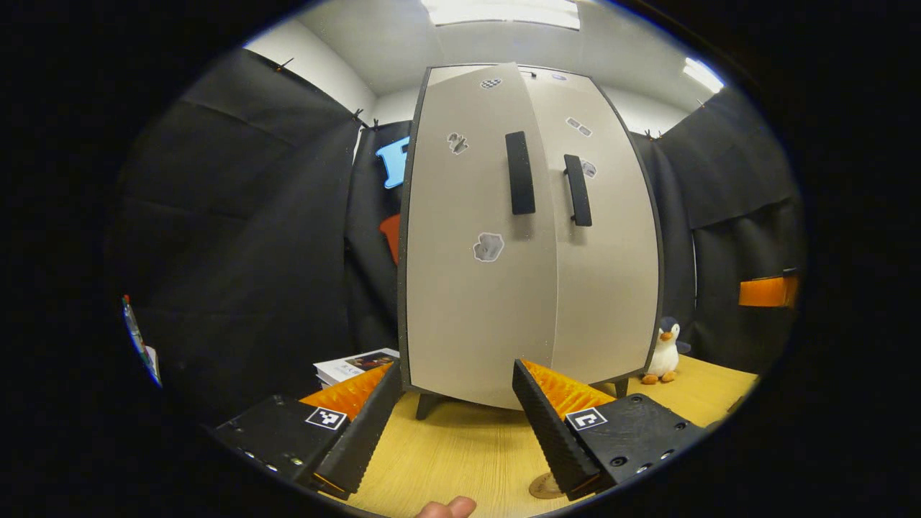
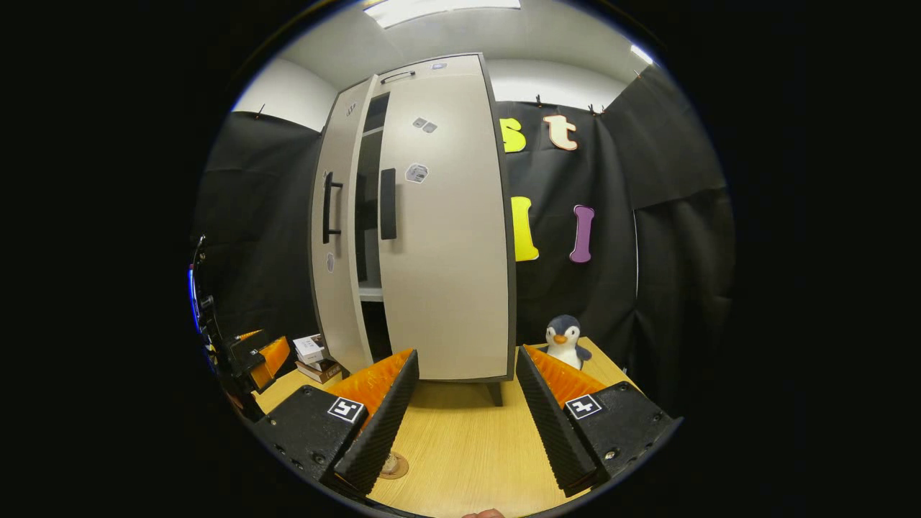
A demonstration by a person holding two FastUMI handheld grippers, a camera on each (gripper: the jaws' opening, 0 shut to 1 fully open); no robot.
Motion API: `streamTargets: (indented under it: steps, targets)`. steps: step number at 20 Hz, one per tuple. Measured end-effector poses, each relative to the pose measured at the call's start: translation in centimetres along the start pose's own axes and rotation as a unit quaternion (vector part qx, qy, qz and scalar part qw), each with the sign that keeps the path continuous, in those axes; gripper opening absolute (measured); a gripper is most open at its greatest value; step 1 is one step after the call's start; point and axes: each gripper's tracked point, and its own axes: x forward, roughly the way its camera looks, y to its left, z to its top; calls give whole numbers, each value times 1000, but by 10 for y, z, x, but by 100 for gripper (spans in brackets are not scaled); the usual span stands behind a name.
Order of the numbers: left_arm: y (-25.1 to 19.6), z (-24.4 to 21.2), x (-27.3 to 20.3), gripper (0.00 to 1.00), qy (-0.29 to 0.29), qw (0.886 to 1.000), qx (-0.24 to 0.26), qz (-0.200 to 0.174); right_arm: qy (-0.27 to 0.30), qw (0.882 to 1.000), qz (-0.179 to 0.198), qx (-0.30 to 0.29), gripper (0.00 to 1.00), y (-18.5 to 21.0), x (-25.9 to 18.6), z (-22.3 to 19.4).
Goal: Grasp the bottle in the cabinet with the left hand and place it on the coaster, then close the right door with the right hand and the left door with the left hand.
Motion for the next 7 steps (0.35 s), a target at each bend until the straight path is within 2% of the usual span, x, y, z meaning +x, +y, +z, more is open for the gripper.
streamTargets:
  steps: [7]
  targets:
    - [1, 11, -2, 95, -11, 1000, -12, 0, -1, 1000, 5, -13, 84, 9, -6, 3]
